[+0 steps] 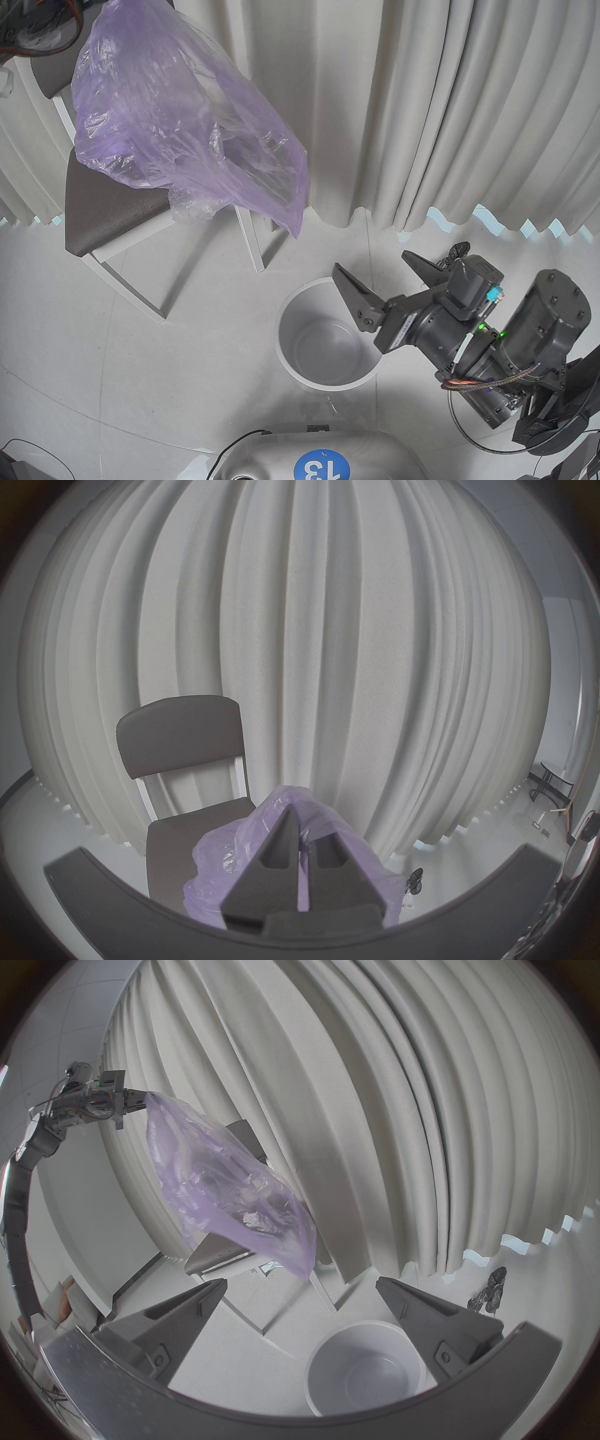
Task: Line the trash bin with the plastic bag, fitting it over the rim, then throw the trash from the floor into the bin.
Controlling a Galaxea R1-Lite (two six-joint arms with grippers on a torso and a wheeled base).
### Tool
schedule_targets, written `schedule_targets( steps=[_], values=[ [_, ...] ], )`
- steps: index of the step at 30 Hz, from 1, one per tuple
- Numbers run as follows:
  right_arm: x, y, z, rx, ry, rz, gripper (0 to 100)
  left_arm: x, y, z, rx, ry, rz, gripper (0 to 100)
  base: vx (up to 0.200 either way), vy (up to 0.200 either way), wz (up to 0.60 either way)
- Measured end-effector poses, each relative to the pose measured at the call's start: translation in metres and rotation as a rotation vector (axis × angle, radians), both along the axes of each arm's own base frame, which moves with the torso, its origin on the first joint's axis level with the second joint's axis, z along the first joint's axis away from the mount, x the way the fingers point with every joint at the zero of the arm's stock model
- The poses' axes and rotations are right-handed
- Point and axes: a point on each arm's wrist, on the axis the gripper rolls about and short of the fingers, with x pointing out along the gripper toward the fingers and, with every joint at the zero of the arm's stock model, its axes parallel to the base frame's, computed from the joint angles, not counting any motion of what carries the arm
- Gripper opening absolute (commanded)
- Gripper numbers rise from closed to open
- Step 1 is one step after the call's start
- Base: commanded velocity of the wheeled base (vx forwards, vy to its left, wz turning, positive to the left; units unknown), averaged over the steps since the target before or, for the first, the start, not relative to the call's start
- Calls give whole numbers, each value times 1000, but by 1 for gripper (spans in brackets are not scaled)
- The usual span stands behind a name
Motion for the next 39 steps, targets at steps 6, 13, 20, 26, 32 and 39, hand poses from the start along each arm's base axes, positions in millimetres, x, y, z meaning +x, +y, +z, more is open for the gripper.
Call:
schedule_targets(
  steps=[6, 13, 20, 26, 32, 39],
  values=[
    [15, 19, 0, 19, -10, -15, 100, -6, 1, -1, -2, -4, -16, 0, 0, 0, 0],
    [27, 34, -5, 33, -11, -27, 100, -12, 5, -3, -1, -4, -28, 0, 0, 0, 0],
    [32, 48, -13, 31, -10, -9, 100, -16, 5, -2, -4, -14, -42, 0, 0, 0, 0],
    [40, 66, -15, 47, -25, 4, 100, -18, 5, 0, -11, -27, -52, 0, 0, 0, 0],
    [38, 82, -19, 53, -29, 37, 100, -20, 5, 0, -13, -30, -60, 0, 0, 0, 0],
    [38, 93, -24, 56, -28, 53, 100, -21, 5, 1, -15, -32, -63, 0, 0, 0, 0]
  ],
)
